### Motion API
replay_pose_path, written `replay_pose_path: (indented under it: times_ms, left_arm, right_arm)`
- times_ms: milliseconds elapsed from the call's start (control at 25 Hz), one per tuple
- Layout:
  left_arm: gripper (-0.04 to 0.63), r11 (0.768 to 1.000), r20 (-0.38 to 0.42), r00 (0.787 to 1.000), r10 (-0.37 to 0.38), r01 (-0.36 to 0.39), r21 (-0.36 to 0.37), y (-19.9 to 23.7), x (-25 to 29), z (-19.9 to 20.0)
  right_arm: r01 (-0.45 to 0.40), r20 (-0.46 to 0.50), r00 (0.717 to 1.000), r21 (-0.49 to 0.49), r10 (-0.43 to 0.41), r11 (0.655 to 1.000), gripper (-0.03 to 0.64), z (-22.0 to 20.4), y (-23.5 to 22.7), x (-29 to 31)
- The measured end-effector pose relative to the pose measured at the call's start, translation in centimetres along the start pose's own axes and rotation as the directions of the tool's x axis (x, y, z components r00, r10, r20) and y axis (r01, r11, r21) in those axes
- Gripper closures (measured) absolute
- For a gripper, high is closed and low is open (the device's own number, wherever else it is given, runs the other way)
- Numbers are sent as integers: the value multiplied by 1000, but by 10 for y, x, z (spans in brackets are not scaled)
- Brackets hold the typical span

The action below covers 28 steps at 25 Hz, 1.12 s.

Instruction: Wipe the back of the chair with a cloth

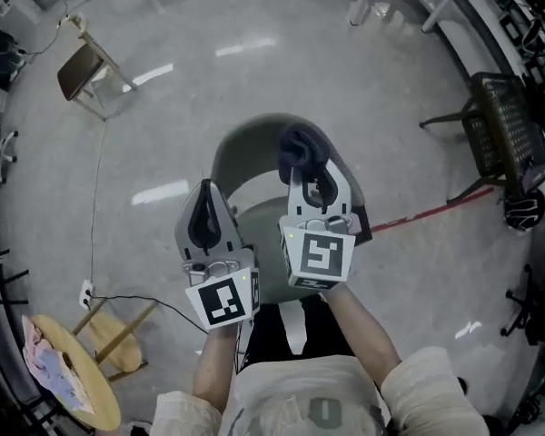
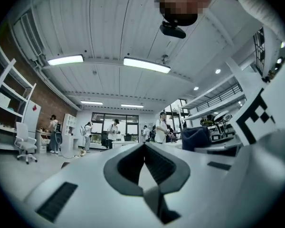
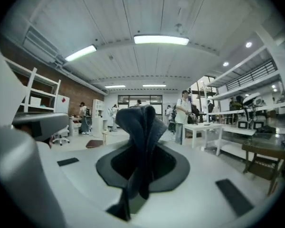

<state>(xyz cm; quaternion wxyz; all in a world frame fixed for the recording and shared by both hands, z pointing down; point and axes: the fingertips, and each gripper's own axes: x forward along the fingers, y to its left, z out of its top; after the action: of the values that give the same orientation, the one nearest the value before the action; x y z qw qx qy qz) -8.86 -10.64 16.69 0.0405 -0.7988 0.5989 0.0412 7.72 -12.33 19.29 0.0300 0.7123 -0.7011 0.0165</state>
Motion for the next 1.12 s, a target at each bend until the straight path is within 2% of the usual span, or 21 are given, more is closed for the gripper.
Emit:
replay_pose_path:
  times_ms: [120,240,320,480,600,960,1120]
  left_arm:
    - [580,1000,-48,999,11,-11,-12,7,-25,36]
    - [580,1000,-27,1000,-15,15,7,0,-47,80]
    - [580,1000,-8,1000,-27,27,15,-2,-61,100]
    - [580,1000,6,1000,-3,3,-13,7,-78,112]
    - [580,999,23,1000,15,-15,-29,12,-78,119]
    - [580,1000,51,998,21,-21,-4,20,-78,128]
    - [580,1000,62,998,9,-8,-16,18,-78,132]
  right_arm:
    - [-142,-11,990,-11,141,990,557,44,38,-28]
    - [-297,-33,955,-66,296,953,557,76,73,-59]
    - [-353,-23,935,-106,353,930,557,88,88,-79]
    - [-428,-45,904,-85,426,900,557,91,104,-104]
    - [-450,-41,893,-100,448,887,557,89,102,-106]
    - [-452,-24,892,-96,452,887,557,100,102,-108]
    - [-439,-19,898,-78,439,895,557,99,100,-107]
